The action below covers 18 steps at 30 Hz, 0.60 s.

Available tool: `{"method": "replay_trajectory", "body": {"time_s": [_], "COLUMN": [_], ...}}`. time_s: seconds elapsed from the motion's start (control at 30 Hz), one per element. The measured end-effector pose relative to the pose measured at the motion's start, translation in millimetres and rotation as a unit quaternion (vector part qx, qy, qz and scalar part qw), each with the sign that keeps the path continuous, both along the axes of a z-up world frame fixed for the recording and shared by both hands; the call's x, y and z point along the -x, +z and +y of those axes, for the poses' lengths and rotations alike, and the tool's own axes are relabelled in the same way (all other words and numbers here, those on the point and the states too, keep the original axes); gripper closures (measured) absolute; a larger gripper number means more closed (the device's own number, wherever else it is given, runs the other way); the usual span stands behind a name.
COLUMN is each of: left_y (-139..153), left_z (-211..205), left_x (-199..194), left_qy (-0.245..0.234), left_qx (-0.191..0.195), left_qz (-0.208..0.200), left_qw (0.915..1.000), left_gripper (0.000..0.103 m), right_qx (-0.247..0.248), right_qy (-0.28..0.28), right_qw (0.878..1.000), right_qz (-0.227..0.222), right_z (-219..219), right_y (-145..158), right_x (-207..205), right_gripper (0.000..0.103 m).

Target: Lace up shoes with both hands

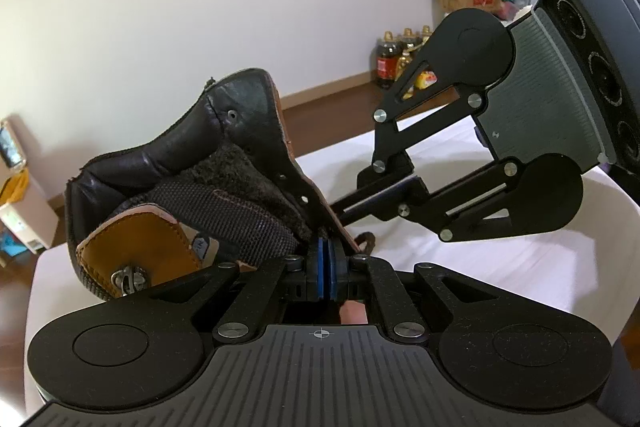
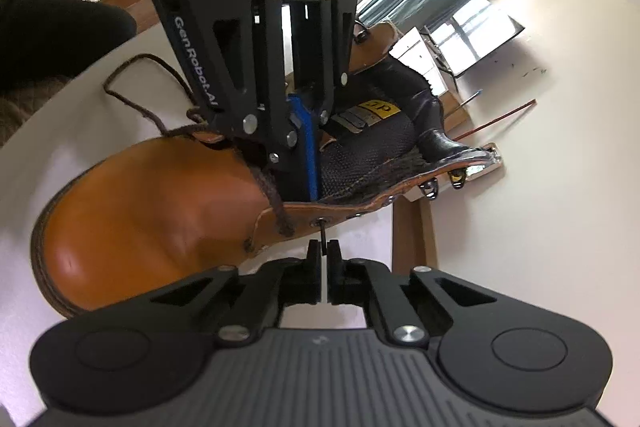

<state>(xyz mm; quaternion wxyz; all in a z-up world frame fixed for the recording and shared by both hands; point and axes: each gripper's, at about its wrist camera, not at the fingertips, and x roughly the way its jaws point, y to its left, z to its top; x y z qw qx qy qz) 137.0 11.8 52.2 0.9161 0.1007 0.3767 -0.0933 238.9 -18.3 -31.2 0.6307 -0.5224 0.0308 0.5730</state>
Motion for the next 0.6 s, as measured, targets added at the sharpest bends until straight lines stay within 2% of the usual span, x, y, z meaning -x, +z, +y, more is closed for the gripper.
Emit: {"method": "replay_trajectory", "body": {"time_s": [0.33, 0.6], "left_y": [-5, -8], "left_z": [3, 17], "left_x": [-6, 3], "left_qy": [0.011, 0.035], "left_qx": [0.023, 0.084], "left_qz": [-0.01, -0.033], "left_qw": [0.9996, 0.9954], "left_gripper": [0.098, 0.099], "right_qx": [0.008, 0.009], "right_qy": [-0.012, -0.023], "right_qw": [1.0, 0.999], "right_qz": [-0.013, -0.022], "right_z": [5, 5], "right_y": [-1, 0], "right_x": [-3, -6], "right_gripper": [0.1, 0.1]}}
